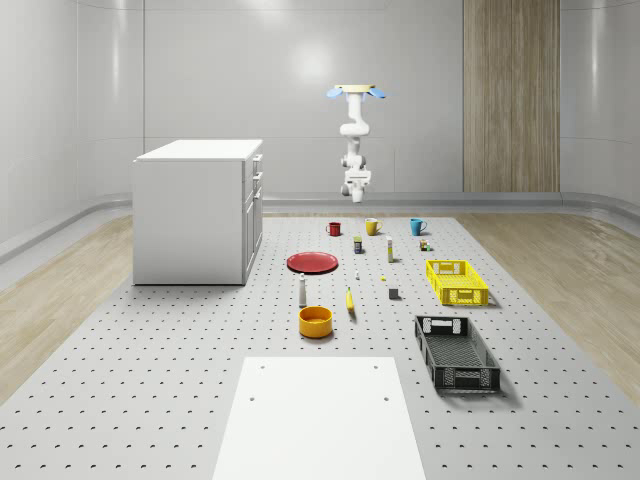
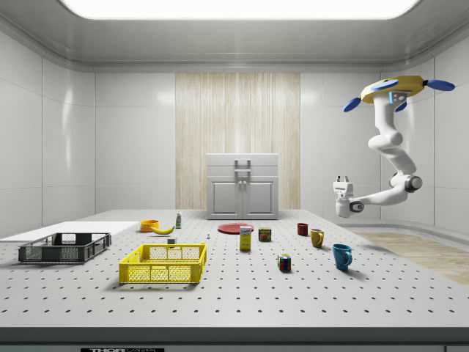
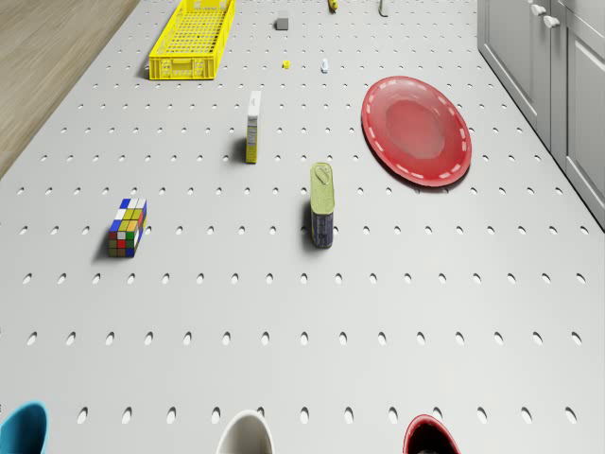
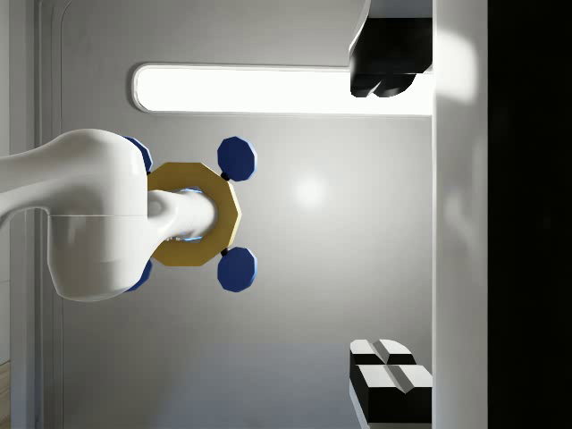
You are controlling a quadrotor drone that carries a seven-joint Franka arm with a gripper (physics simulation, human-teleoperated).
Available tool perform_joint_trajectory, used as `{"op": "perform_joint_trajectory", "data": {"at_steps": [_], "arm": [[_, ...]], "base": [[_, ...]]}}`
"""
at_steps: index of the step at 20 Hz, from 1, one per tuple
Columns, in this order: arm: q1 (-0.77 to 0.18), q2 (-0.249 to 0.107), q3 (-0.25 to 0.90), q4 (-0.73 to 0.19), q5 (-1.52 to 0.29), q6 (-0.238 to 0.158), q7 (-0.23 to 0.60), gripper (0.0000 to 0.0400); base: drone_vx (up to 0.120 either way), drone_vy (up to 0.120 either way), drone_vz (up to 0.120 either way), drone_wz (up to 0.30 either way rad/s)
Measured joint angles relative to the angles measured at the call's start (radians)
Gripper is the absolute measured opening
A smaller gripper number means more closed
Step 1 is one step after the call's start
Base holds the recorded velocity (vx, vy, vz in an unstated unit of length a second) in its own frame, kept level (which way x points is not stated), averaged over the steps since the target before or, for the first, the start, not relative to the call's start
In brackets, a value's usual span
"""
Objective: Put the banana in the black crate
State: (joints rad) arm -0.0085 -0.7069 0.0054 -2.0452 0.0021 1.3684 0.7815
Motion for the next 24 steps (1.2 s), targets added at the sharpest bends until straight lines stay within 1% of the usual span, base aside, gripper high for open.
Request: {"op": "perform_joint_trajectory", "data": {"at_steps": [16,24], "arm": [[-0.004,-0.008,0.012,-0.008,-0.015,0.012,0.002,0.0400],[-0.015,-0.013,0.046,-0.014,-0.063,0.018,0.008,0.0400]], "base": [[0.120,-0.120,0.000,0.000],[0.120,-0.120,0.000,0.000]]}}
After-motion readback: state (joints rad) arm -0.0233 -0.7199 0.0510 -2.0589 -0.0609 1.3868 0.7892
